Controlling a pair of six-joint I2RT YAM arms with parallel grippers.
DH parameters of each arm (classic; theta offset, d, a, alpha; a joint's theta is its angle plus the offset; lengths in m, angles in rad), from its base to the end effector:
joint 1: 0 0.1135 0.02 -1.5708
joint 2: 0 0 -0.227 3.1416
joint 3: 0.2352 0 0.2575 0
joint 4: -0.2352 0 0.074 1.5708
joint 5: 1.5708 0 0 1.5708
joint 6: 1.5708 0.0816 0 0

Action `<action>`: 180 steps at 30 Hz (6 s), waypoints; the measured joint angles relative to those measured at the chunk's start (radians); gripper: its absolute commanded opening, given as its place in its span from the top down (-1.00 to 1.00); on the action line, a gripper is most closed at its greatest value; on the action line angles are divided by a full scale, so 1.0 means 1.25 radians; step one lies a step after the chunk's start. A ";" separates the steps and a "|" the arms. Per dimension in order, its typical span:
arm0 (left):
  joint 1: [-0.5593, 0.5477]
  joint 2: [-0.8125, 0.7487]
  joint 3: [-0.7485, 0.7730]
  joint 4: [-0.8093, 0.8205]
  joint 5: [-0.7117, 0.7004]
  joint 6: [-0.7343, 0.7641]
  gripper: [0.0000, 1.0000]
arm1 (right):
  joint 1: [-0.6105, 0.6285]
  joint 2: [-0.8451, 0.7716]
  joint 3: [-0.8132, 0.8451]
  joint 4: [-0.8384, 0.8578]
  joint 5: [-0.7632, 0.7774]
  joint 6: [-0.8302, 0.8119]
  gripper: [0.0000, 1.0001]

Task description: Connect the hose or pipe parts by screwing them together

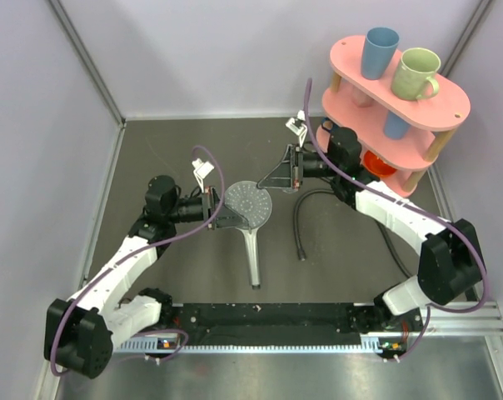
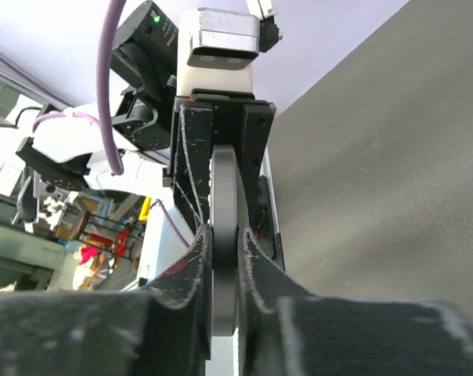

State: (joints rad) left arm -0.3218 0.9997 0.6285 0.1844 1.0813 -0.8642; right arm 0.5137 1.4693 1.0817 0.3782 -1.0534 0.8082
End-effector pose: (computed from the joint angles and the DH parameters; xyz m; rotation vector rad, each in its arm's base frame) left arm 0.2266 -0.1514 0.2487 0.3835 1.9896 -1.7433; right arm 0.2838 0.2416 0.2992 -0.7034 1.7852 1.7743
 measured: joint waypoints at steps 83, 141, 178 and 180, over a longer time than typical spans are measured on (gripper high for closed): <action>0.416 -0.076 0.011 -0.400 -0.513 0.168 1.00 | 0.188 0.175 -0.083 -0.394 0.331 -1.067 -0.32; 0.424 -0.045 -0.027 -0.360 -0.475 0.146 1.00 | 0.332 0.226 -0.185 -0.158 0.561 -0.753 0.64; 0.425 -0.024 -0.028 -0.378 -0.479 0.163 1.00 | 0.336 0.285 -0.322 0.187 0.382 -0.925 1.00; 0.425 -0.042 -0.042 -0.351 -0.474 0.145 1.00 | 0.338 0.279 -0.313 0.169 0.414 -0.895 1.00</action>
State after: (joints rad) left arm 0.2096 0.9478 0.5766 -0.2543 0.4892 -0.6834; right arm 0.9360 1.8183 0.6907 0.5892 -0.5365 -0.3103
